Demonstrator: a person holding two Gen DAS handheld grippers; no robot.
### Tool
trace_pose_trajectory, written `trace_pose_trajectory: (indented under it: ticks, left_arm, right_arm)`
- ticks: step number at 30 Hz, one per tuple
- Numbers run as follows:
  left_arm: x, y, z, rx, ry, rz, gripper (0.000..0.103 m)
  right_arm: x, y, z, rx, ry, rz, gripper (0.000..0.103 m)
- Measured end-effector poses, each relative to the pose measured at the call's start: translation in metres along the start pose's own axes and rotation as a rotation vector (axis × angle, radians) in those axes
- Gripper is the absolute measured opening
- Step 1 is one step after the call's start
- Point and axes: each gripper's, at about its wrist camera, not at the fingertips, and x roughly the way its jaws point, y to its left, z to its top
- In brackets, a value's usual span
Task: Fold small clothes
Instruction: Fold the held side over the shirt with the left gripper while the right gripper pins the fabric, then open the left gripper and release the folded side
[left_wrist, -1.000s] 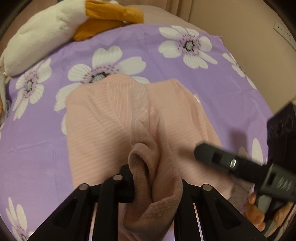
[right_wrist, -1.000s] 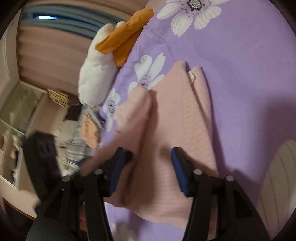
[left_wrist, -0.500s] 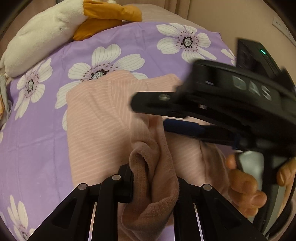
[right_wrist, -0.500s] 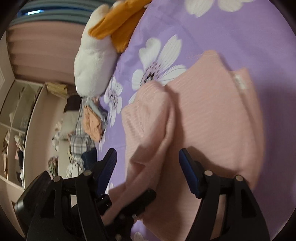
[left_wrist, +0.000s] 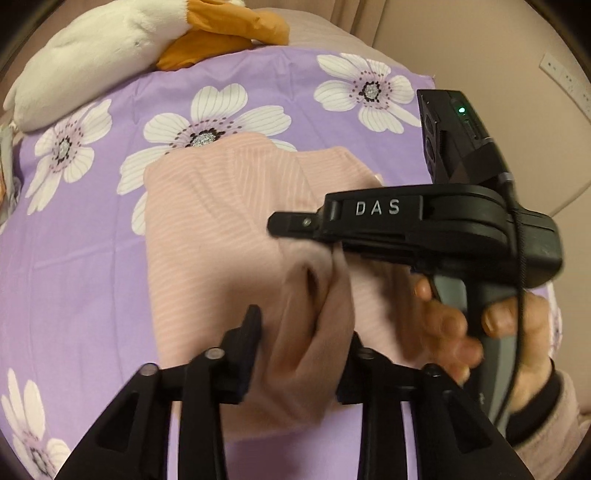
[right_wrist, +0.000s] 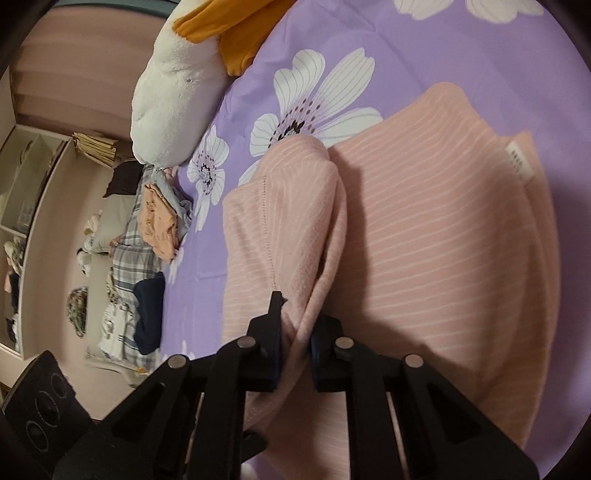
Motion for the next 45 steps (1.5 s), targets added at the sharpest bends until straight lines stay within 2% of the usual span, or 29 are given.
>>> trace_pose_trajectory:
  ticks: [12, 22, 27, 31, 32, 37, 40, 41, 42, 44, 45]
  left_arm:
    - [-0.042, 0.013, -0.024, -0.003, -0.044, -0.047, 0.034]
    - [-0.060, 0.039, -0.034, -0.037, -0.072, 0.001, 0.034]
    - [-0.053, 0.058, -0.030, -0.096, -0.069, 0.025, 0.034]
    - [-0.044, 0.057, -0.026, -0.102, -0.071, 0.029, 0.034]
    - [-0.040, 0.056, -0.024, -0.098, -0.076, 0.031, 0.034]
    - [-0.025, 0.045, -0.013, -0.066, -0.085, 0.048, 0.034]
    - [-0.017, 0.038, -0.007, -0.035, -0.085, 0.062, 0.034]
    - [-0.014, 0.034, -0.005, -0.023, -0.085, 0.064, 0.034]
    - [-0.011, 0.032, -0.003, -0.015, -0.082, 0.065, 0.037]
    - [-0.007, 0.027, -0.001, -0.004, -0.089, 0.060, 0.055]
    - [-0.006, 0.026, 0.000, -0.002, -0.096, 0.058, 0.058]
  right_arm:
    - [-0.025, 0.009, 0.007, -0.039, -0.076, -0.025, 0.011]
    - [-0.058, 0.005, 0.020, -0.023, -0.141, -0.019, 0.011]
    - [-0.067, 0.001, 0.017, -0.035, -0.159, -0.042, 0.011]
    - [-0.065, -0.018, 0.015, -0.004, -0.155, -0.074, 0.012]
    - [-0.064, -0.022, 0.015, 0.005, -0.151, -0.077, 0.015]
    - [-0.064, -0.040, 0.012, 0.023, -0.143, -0.176, 0.019]
    - [-0.084, -0.030, 0.008, -0.043, -0.215, -0.275, 0.031]
    - [-0.094, -0.021, 0.004, -0.087, -0.260, -0.340, 0.033]
    - [-0.101, -0.014, 0.000, -0.125, -0.288, -0.356, 0.033]
    - [-0.113, -0.002, -0.009, -0.191, -0.312, -0.298, 0.036]
    - [-0.116, 0.005, -0.016, -0.218, -0.306, -0.244, 0.037]
